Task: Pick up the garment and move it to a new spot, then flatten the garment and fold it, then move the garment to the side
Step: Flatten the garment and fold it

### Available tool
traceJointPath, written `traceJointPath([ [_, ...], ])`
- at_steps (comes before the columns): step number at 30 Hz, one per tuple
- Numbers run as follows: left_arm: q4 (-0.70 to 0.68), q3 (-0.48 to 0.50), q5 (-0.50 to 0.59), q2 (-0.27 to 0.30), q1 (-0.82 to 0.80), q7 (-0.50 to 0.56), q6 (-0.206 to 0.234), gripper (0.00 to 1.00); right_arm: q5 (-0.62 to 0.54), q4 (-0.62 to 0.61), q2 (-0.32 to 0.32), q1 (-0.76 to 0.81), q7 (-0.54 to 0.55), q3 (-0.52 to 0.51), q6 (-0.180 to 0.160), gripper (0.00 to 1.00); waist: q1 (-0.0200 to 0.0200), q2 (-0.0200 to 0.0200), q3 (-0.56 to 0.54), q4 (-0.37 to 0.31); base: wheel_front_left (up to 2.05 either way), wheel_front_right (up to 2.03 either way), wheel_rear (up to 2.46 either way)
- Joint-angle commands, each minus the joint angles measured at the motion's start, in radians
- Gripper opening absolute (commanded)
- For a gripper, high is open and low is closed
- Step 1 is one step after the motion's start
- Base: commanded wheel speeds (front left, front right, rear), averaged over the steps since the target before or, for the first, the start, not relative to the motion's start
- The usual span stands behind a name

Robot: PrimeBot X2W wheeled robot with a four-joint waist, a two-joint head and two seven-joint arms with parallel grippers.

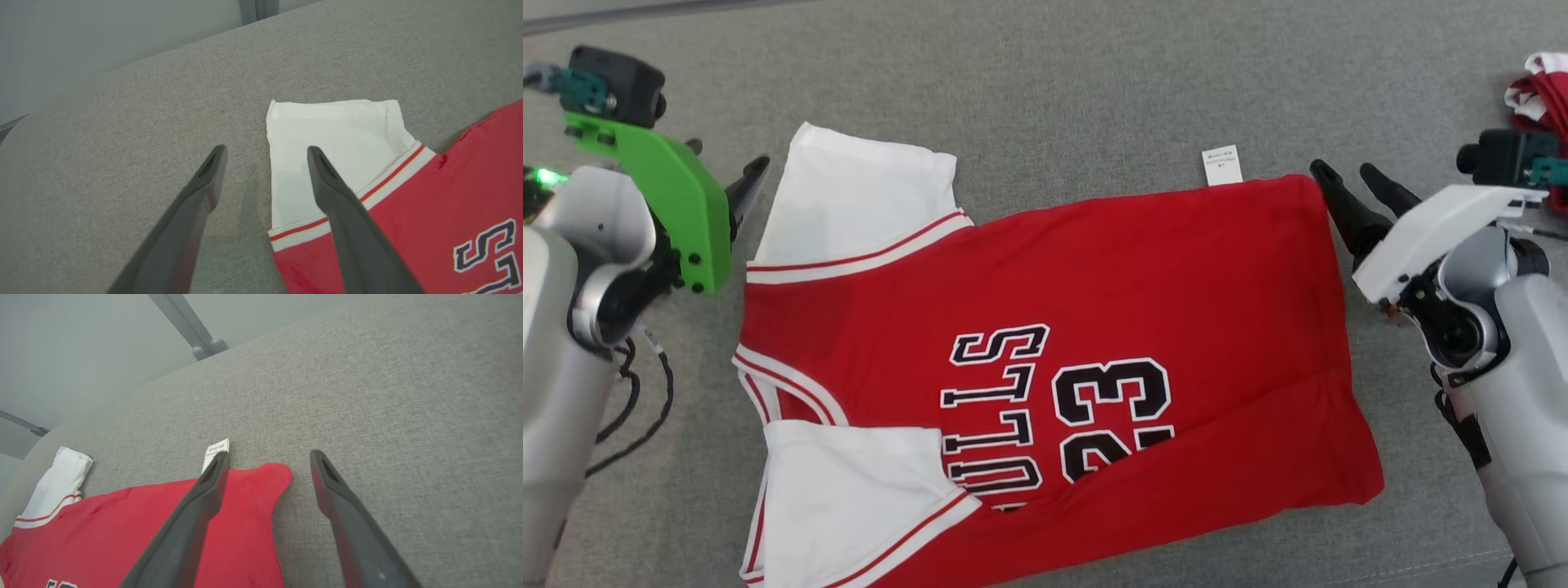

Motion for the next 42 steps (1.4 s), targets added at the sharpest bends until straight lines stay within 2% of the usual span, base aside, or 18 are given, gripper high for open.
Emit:
traceJointPath([
  [1,0.030,-0.014,0.008,0.003,-0.050,0.010,-0.007,1.00,0.006,0.031,0.002,-0.036,0.022,0.014,0.000,1.00,-0.0001,-0.0001,0.087,-0.027,0.00,0.00,0.00],
  [5,0.109,-0.053,-0.029,-0.016,-0.144,0.042,-0.013,1.00,0.015,0.100,0.011,-0.110,0.081,0.054,0.000,1.00,-0.0001,-0.0001,0.118,-0.029,0.00,0.00,0.00],
  [9,0.171,-0.103,-0.065,-0.017,-0.207,0.065,-0.015,1.00,0.029,0.128,0.019,-0.146,0.093,0.093,0.000,1.00,-0.0001,-0.0001,0.134,-0.032,0.00,0.00,0.00],
  [12,0.214,-0.120,-0.109,-0.014,-0.235,0.078,-0.015,1.00,0.040,0.134,0.024,-0.162,0.089,0.123,0.000,1.00,-0.0001,-0.0001,0.145,-0.039,0.00,0.00,0.00],
  [13,0.269,-0.143,-0.142,-0.002,-0.270,0.071,-0.015,1.00,0.058,0.121,0.027,-0.177,0.087,0.170,0.000,1.00,-0.0001,-0.0001,0.165,-0.058,0.00,0.00,0.00],
  [16,0.303,-0.167,-0.156,0.009,-0.289,0.054,-0.015,1.00,0.074,0.101,0.026,-0.177,0.081,0.211,0.001,1.00,-0.0001,-0.0001,0.174,-0.072,0.00,0.00,0.00],
  [17,0.313,-0.173,-0.159,0.012,-0.295,0.051,-0.015,1.00,0.079,0.095,0.025,-0.178,0.079,0.219,0.001,0.91,-0.0001,-0.0001,0.175,-0.076,0.00,0.00,0.00],
  [18,0.324,-0.185,-0.165,0.014,-0.300,0.051,-0.015,1.00,0.084,0.088,0.022,-0.176,0.075,0.232,0.001,0.87,-0.0001,-0.0001,0.176,-0.080,0.00,0.00,0.00],
  [19,0.331,-0.193,-0.172,0.015,-0.302,0.051,-0.015,1.00,0.089,0.083,0.021,-0.174,0.071,0.242,0.001,0.56,-0.0001,-0.0001,0.176,-0.082,0.00,0.00,0.00],
  [21,0.341,-0.211,-0.185,0.016,-0.304,0.048,-0.015,1.00,0.101,0.071,0.015,-0.172,0.063,0.259,0.001,0.31,-0.0001,-0.0001,0.175,-0.086,0.00,0.00,0.00],
  [22,0.346,-0.221,-0.190,0.016,-0.306,0.044,-0.015,0.85,0.105,0.065,0.010,-0.173,0.055,0.266,0.001,0.17,-0.0001,-0.0001,0.173,-0.087,0.00,0.00,0.00],
  [23,0.348,-0.230,-0.196,0.015,-0.308,0.043,-0.015,0.49,0.108,0.062,0.006,-0.173,0.047,0.271,0.001,0.04,-0.0001,-0.0001,0.171,-0.088,0.00,0.00,0.00],
  [24,0.352,-0.241,-0.206,0.015,-0.309,0.039,-0.015,0.00,0.111,0.062,0.001,-0.173,0.039,0.277,0.000,0.00,-0.0001,-0.0001,0.167,-0.088,0.00,0.00,0.00],
  [29,0.350,-0.275,-0.243,0.027,-0.325,0.004,-0.015,0.00,0.122,0.071,-0.017,-0.177,-0.019,0.295,0.000,0.00,-0.0001,-0.0001,0.139,-0.078,0.00,0.00,0.00],
  [42,0.392,-0.361,-0.314,0.053,-0.284,-0.102,-0.015,0.00,0.144,0.192,-0.031,-0.147,-0.274,0.328,0.000,0.00,-0.0001,-0.0001,-0.006,-0.018,0.00,0.00,0.00],
])
